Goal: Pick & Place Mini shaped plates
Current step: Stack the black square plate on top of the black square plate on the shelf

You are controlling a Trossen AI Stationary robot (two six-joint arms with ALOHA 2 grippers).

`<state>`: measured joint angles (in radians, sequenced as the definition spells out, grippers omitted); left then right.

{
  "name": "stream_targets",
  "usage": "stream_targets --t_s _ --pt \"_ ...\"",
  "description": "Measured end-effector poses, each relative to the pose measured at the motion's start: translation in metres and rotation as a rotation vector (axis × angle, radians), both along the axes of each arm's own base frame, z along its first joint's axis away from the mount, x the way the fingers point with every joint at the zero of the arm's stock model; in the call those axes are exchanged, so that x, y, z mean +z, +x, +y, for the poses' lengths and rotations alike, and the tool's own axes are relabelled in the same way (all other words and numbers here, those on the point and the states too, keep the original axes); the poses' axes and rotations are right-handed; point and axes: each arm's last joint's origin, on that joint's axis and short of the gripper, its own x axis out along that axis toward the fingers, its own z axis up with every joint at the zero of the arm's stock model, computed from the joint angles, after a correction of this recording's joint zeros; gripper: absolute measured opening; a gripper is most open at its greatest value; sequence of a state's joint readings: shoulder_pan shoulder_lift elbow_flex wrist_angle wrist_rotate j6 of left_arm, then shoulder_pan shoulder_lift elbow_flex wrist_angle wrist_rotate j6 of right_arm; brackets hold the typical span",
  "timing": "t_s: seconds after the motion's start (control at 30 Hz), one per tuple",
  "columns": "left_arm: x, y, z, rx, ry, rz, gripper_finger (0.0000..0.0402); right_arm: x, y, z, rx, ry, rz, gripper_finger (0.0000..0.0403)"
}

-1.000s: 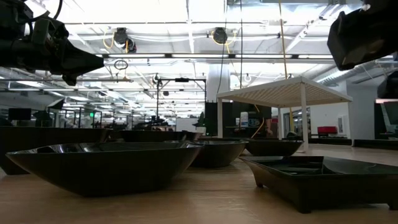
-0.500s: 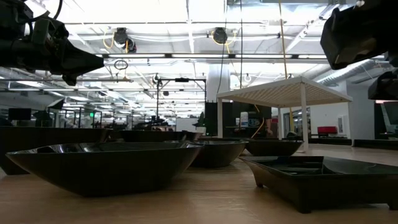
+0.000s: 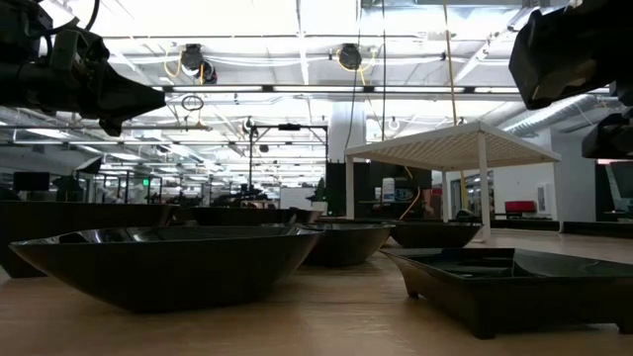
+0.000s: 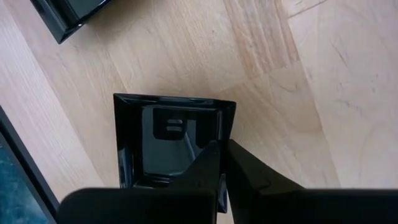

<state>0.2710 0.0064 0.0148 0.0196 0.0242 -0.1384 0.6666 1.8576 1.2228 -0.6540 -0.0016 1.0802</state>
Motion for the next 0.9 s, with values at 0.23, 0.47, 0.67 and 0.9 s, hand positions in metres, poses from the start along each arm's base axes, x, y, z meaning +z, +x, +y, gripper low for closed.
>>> stream_targets --t_s 0.23,0.47,0.67,0.9 --pt "0.0 0.0 0.0 0.0 0.0 0.0 0.0076 0.0 0.0 0.0 0.011 -0.002 -0.002 0.0006" --pt "0.0 0.0 0.0 0.0 0.0 0.0 0.0077 0.0 0.0 0.0 0.021 -0.004 -0.003 0.0006" --pt "0.0 0.0 0.0 0.0 0.0 0.0 0.0076 0.002 0.001 -0.001 0.023 -0.002 -0.006 0.0006" --pt "0.0 0.0 0.0 0.0 0.0 0.0 0.0076 0.02 -0.001 -0.006 0.022 -0.019 -0.086 0.0005"
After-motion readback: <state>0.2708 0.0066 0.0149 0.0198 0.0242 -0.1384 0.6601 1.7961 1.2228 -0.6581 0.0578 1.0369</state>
